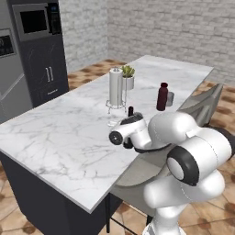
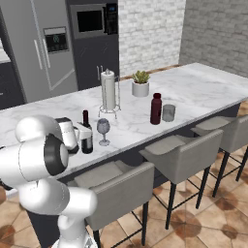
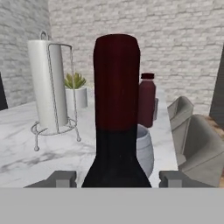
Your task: There is a wine glass and glass cup on the dining counter. Place the wine bottle next to the wine glass and the juice bottle next to the glass cup.
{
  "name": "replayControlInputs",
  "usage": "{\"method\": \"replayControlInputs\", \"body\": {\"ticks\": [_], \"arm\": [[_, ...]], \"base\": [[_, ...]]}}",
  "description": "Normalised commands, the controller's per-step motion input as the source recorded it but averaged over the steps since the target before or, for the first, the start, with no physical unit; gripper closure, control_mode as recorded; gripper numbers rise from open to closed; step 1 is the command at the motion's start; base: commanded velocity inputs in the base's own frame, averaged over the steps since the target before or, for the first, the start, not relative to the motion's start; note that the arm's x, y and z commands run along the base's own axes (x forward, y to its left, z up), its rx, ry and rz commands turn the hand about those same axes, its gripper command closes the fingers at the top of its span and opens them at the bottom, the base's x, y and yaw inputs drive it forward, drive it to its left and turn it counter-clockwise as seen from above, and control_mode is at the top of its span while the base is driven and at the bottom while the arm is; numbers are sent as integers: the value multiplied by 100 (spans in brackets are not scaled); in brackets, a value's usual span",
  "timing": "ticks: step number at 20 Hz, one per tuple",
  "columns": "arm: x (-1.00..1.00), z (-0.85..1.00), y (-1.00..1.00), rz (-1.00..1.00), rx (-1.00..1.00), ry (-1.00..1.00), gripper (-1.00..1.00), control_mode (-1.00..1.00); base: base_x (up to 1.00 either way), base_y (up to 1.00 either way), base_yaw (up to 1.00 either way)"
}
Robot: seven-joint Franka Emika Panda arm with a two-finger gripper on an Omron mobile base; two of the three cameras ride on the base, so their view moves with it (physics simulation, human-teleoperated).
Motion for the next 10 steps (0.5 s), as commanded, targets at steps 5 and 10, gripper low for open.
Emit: {"method": "replayControlInputs", "body": {"ticks": [5,10], "arm": [[13,-14,0,-2,0,0,100,-100],[20,-11,0,-2,0,0,100,-100]], "base": [[0,0,0],[0,0,0]]}}
